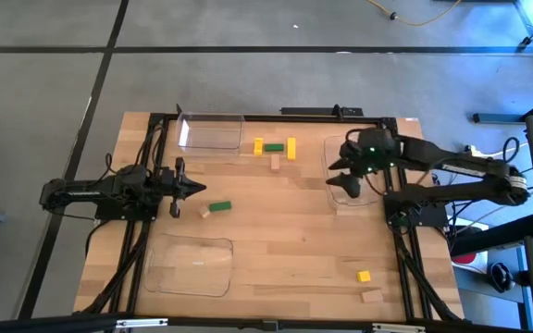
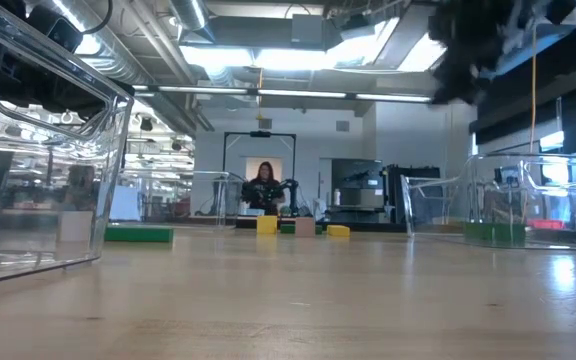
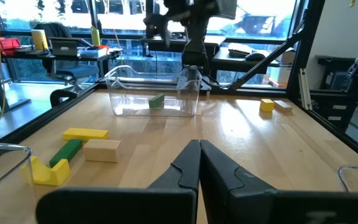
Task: Sort & place blocks by color
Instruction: Put the bottom green block into the top right transparent bin
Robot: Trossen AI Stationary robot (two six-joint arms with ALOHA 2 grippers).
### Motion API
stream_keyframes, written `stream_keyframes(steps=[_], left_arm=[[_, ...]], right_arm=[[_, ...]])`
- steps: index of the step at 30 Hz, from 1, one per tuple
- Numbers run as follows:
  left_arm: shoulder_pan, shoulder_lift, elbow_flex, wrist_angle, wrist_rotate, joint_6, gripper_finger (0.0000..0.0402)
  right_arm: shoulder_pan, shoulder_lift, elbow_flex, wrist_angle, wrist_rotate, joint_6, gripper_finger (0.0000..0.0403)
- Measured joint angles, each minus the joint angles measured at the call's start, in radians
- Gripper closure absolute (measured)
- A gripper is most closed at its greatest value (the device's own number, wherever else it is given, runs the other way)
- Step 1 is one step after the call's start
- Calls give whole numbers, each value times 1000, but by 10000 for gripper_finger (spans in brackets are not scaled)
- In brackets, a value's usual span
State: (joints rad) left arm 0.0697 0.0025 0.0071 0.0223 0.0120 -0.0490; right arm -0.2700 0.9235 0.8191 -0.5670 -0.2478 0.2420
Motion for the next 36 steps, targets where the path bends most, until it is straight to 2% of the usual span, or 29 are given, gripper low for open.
stream_keyframes(steps=[5, 9, 15, 21, 36], left_arm=[[0, 0, 0, 0, 0, 0, 401], [0, 0, 0, 0, 0, 0, 401], [0, 0, 0, 0, 0, 0, 401], [0, 0, 0, 0, 0, 0, 401], [0, 0, 0, 0, 0, 0, 401]], right_arm=[[63, -4, -3, 211, 0, -60, 120], [80, -1, -4, 273, 0, -66, 120], [80, -1, -4, 262, 0, -38, 120], [80, -1, -4, 262, -9, -115, 120], [80, -1, -4, 271, -16, -120, 120]])
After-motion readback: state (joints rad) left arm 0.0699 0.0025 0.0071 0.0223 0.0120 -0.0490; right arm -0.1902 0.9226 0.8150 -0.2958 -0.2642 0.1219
